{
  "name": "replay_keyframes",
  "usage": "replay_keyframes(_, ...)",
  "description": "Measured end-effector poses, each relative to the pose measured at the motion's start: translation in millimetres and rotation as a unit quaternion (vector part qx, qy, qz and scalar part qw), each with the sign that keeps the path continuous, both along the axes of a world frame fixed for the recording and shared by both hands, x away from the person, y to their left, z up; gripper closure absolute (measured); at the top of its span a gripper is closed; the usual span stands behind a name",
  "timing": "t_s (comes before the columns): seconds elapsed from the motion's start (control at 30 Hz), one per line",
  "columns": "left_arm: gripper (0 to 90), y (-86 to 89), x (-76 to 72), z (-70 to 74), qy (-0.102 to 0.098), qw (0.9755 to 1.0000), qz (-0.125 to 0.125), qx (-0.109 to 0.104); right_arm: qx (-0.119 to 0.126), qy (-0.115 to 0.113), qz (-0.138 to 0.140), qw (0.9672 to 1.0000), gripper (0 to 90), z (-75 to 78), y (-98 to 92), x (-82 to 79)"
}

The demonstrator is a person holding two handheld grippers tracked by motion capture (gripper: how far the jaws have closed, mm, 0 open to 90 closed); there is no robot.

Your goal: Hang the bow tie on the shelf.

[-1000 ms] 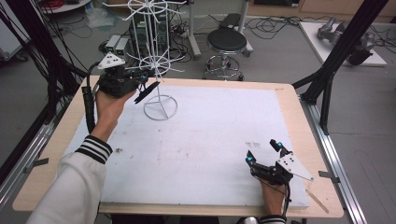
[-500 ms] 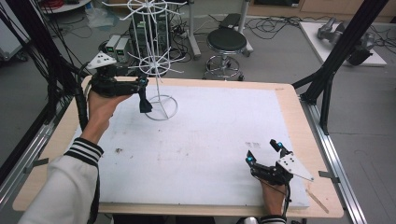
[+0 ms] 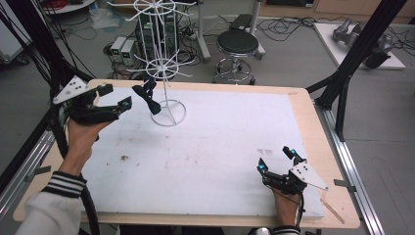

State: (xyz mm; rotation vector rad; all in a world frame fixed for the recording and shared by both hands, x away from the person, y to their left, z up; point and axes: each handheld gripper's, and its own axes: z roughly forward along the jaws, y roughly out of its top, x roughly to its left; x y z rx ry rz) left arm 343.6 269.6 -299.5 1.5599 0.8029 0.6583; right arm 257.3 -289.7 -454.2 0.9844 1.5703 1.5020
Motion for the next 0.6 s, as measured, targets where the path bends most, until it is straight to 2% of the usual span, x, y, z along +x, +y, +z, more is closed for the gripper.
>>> replay_keyframes(0.2,14.4,25.0,-25.6,-34.4,-0.013,0.9998,-0.011,0.009,0.004,0.003,-0.001,1.0000,3.7,0.0,0.1,-0.4)
replay_keyframes(0.3,14.4,36.0,-34.1,-57.1,-0.011,0.9998,-0.015,-0.005,0.004,0.002,-0.002,1.0000,3.7,0.0,0.1,-0.4)
replay_keyframes(0.4,14.0,42.6,-42.4,-78.8,-0.009,0.9996,-0.025,-0.008,0.003,0.002,-0.004,1.0000,3.7,-0.1,0.3,-0.7)
replay_keyframes(0.6,14.0,45.6,-53.8,-116.0,-0.024,0.9988,-0.032,-0.028,0.004,0.001,-0.004,1.0000,3.7,-0.2,0.3,-0.8)
